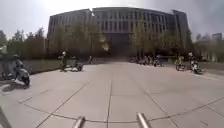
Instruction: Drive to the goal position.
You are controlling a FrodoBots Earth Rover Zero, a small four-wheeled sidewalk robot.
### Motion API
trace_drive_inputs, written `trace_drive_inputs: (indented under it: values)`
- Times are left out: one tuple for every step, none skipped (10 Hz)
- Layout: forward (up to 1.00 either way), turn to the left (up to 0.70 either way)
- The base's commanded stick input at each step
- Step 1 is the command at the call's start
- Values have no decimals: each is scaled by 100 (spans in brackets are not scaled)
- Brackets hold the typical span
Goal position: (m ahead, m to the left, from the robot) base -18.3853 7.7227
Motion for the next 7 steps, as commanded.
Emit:
trace_drive_inputs:
  values:
    - [100,0]
    - [68,0]
    - [0,0]
    - [0,0]
    - [-17,0]
    - [-85,0]
    - [-99,0]
